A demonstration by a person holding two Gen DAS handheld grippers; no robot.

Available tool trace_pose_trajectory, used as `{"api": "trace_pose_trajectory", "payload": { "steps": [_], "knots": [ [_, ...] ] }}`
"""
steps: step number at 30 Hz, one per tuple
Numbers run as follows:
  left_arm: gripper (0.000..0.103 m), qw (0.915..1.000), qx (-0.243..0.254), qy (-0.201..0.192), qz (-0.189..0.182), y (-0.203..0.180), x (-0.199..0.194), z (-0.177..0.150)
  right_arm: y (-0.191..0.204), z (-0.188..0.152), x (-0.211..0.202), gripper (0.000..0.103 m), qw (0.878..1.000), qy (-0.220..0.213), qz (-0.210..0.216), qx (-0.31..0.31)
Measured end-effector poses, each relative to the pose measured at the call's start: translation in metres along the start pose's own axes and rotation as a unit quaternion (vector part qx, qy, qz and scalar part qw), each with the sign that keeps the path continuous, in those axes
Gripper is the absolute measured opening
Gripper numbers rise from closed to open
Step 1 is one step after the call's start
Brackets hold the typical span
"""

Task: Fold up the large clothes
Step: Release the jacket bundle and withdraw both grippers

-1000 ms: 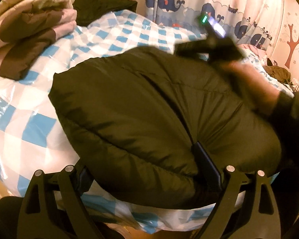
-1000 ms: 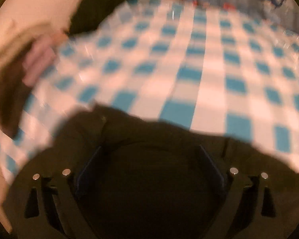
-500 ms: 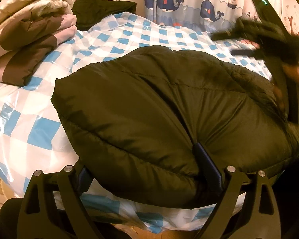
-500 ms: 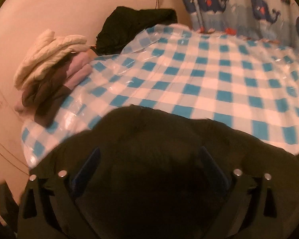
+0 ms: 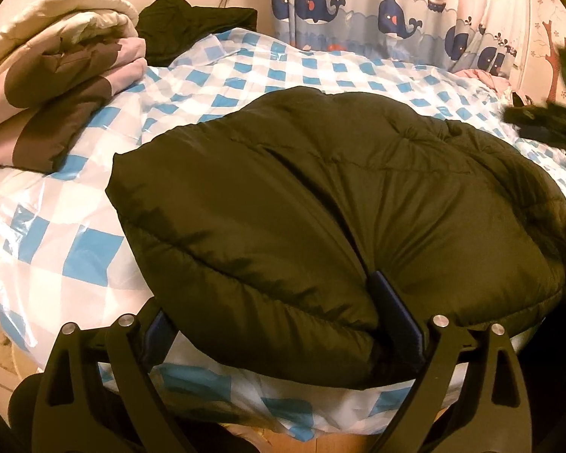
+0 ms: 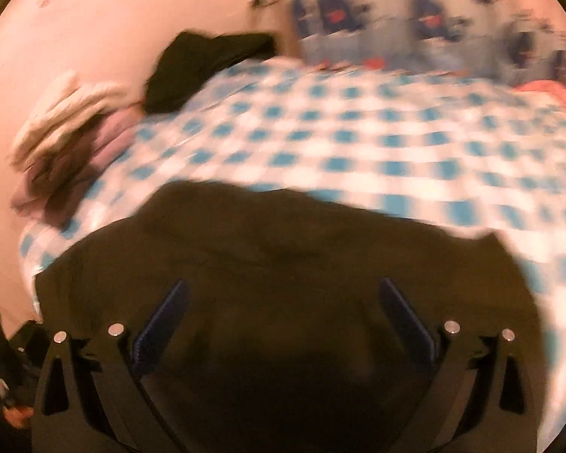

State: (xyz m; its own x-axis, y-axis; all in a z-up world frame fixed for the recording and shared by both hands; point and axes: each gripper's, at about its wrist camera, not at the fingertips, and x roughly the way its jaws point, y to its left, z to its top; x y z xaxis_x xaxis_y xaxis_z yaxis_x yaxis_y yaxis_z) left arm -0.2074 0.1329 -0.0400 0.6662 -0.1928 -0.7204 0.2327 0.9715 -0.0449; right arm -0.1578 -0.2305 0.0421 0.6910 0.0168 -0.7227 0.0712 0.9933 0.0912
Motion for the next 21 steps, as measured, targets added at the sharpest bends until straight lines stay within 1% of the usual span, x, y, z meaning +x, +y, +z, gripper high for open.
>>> {"api": "trace_pose_trajectory", "payload": {
  "steps": [1, 2, 3, 4, 5, 6, 8, 9, 10, 11, 12, 13, 14, 16, 18, 21],
  "knots": [
    [0.090, 1.0000, -0.005, 0.003, -0.005, 0.002, 0.000, 0.000, -0.021, -0.008, -0.001, 0.096, 0.999, 0.008, -0.021, 0.023],
    [0.090, 0.9996, -0.018, 0.011, -0.017, 0.006, 0.001, 0.001, -0.046, -0.019, 0.013, 0.096, 0.997, 0.049, -0.043, 0.049],
    [0.090, 0.9991, -0.028, 0.017, -0.026, 0.010, 0.002, 0.001, -0.064, -0.030, 0.031, 0.096, 0.992, 0.104, -0.040, 0.059],
    [0.090, 0.9972, -0.050, 0.030, -0.046, 0.018, 0.005, 0.002, -0.079, -0.039, 0.037, 0.096, 0.989, 0.127, -0.003, 0.077],
    [0.090, 0.9952, -0.065, 0.041, -0.060, 0.025, 0.008, 0.003, -0.086, -0.040, 0.029, 0.096, 0.988, 0.120, 0.011, 0.095],
    [0.090, 0.9920, -0.085, 0.055, -0.075, 0.032, 0.011, 0.003, -0.093, -0.040, 0.011, 0.096, 0.986, 0.104, 0.037, 0.123],
    [0.090, 0.9847, -0.120, 0.073, -0.103, 0.048, 0.014, 0.002, -0.102, -0.041, -0.029, 0.096, 0.981, 0.064, 0.099, 0.153],
    [0.090, 0.9798, -0.139, 0.082, -0.118, 0.055, 0.015, 0.001, -0.108, -0.045, -0.046, 0.096, 0.977, 0.058, 0.119, 0.164],
    [0.090, 0.9731, -0.161, 0.093, -0.137, 0.063, 0.016, -0.001, -0.115, -0.052, -0.060, 0.096, 0.973, 0.060, 0.134, 0.175],
    [0.090, 0.9664, -0.181, 0.101, -0.153, 0.070, 0.017, -0.003, -0.128, -0.064, -0.076, 0.096, 0.967, 0.065, 0.148, 0.196],
    [0.090, 0.9616, -0.195, 0.105, -0.162, 0.076, 0.018, -0.006, -0.140, -0.074, -0.087, 0.096, 0.961, 0.073, 0.156, 0.217],
    [0.090, 0.9563, -0.212, 0.108, -0.170, 0.082, 0.019, -0.009, -0.153, -0.087, -0.095, 0.096, 0.952, 0.082, 0.167, 0.243],
    [0.090, 0.9523, -0.223, 0.112, -0.175, 0.086, 0.020, -0.011, -0.172, -0.105, -0.103, 0.096, 0.938, 0.088, 0.182, 0.280],
    [0.090, 0.9434, -0.246, 0.122, -0.185, 0.093, 0.025, -0.014, -0.197, -0.137, -0.110, 0.096, 0.916, 0.092, 0.203, 0.332],
    [0.090, 0.9370, -0.264, 0.131, -0.188, 0.095, 0.031, -0.016, -0.205, -0.158, -0.108, 0.096, 0.903, 0.105, 0.217, 0.357],
    [0.090, 0.9320, -0.282, 0.136, -0.182, 0.095, 0.039, -0.018, -0.202, -0.178, -0.088, 0.096, 0.874, 0.118, 0.282, 0.377]
  ]
}}
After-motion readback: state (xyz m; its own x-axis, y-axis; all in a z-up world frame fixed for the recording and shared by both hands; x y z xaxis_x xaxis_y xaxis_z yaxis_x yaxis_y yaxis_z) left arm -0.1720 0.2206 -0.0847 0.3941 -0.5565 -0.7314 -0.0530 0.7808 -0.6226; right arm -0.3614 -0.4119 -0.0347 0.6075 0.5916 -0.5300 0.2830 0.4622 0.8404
